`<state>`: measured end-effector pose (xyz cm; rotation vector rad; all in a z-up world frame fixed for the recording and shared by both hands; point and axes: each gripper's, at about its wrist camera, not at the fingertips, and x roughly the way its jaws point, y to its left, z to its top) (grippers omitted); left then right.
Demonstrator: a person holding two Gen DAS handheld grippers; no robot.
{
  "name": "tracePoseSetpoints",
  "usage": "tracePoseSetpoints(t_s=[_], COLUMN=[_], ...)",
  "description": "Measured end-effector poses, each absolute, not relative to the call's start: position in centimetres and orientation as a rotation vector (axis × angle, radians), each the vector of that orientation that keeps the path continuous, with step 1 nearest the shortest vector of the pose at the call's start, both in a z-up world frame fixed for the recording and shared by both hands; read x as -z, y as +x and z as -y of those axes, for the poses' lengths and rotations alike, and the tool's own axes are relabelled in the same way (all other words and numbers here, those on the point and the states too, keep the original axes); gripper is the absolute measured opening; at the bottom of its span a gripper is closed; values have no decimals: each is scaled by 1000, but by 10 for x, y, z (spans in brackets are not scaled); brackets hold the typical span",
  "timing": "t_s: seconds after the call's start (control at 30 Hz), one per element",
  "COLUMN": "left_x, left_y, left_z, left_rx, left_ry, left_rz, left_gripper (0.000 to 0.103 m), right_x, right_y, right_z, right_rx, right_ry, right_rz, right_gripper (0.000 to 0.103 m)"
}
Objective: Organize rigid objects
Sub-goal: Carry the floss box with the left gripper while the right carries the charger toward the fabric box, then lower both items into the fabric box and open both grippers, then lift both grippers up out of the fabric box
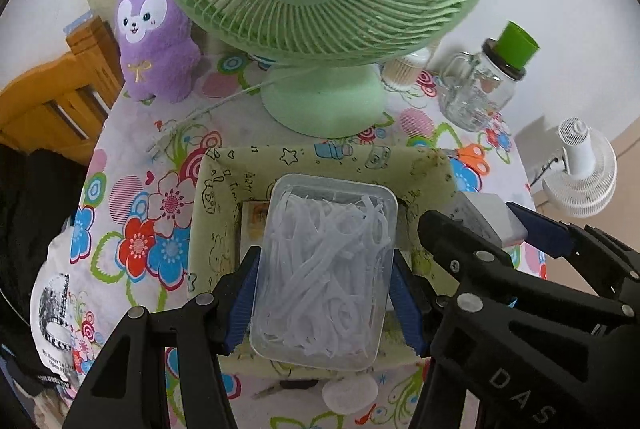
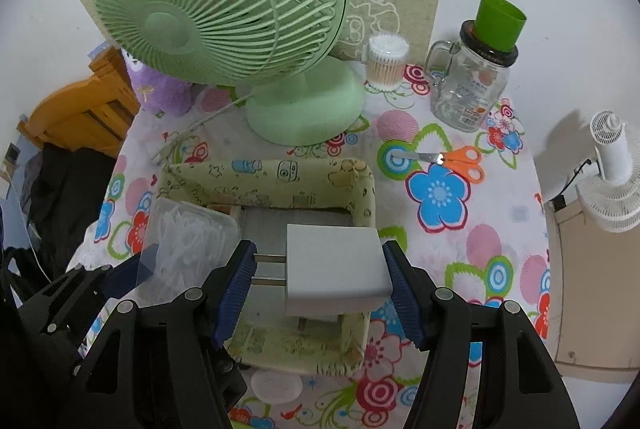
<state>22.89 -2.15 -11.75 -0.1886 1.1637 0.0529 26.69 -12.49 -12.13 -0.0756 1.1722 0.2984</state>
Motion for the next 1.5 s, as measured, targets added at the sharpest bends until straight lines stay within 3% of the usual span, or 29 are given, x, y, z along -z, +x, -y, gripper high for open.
tracePoseSetpoints(t_s=[0.6,0.7,0.83,0.93,1.07,1.5], left_x=[153,154,150,149,147,136], left_y=[254,256,256,256,254,234], left_z=[17,16,17,16,17,22], left_rx=[-113,-114,-114,-117,-115,-76], left_ry=[-293,-296,-275,-262,-215,-170], left_rz=[-1214,-1208,-1196,-1198,-1205,-1194], left_gripper=[64,79,85,87,92,96], right_x=[154,156,157,157,157,152], right_y=[297,301,305,308,306,282], right_z=[112,111,108,106,106,116], right_rx=[-275,-270,-263,-276,-291,-267], right_ry=[-96,-102,-114,-112,-90,-84], right_rz=[-1169,-1157,-1150,-1147,-1158,-1176], right_gripper=[68,68,68,74,90,90])
